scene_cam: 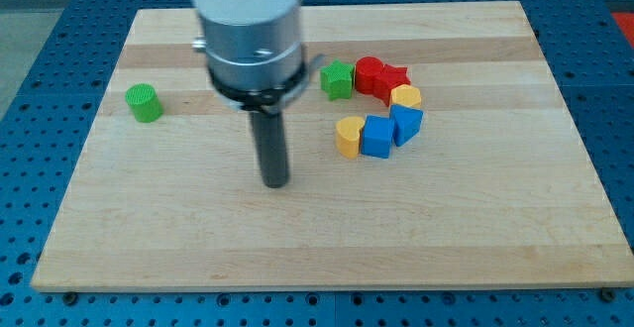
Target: Move the green circle into the green star
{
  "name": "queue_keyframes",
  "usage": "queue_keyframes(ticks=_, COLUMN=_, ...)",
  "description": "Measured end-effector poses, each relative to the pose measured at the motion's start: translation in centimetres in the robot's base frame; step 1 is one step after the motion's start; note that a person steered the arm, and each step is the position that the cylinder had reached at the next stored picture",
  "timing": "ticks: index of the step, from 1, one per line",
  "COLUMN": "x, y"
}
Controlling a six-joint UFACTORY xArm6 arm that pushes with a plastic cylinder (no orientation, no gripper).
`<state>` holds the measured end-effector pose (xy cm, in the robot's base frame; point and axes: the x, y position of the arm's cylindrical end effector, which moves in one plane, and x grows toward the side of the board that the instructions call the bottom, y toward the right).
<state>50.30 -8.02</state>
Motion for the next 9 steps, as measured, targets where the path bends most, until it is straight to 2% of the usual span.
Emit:
queue_keyframes(ticks=3, x=-2.4, y=-14.5)
queue_keyframes(ticks=5, x=-6.6, y=-21.1)
queue_keyframes(ticks=7, x=-11.8, y=-22.2)
queue_keyframes(ticks=9, x=-11.7, y=-17.8)
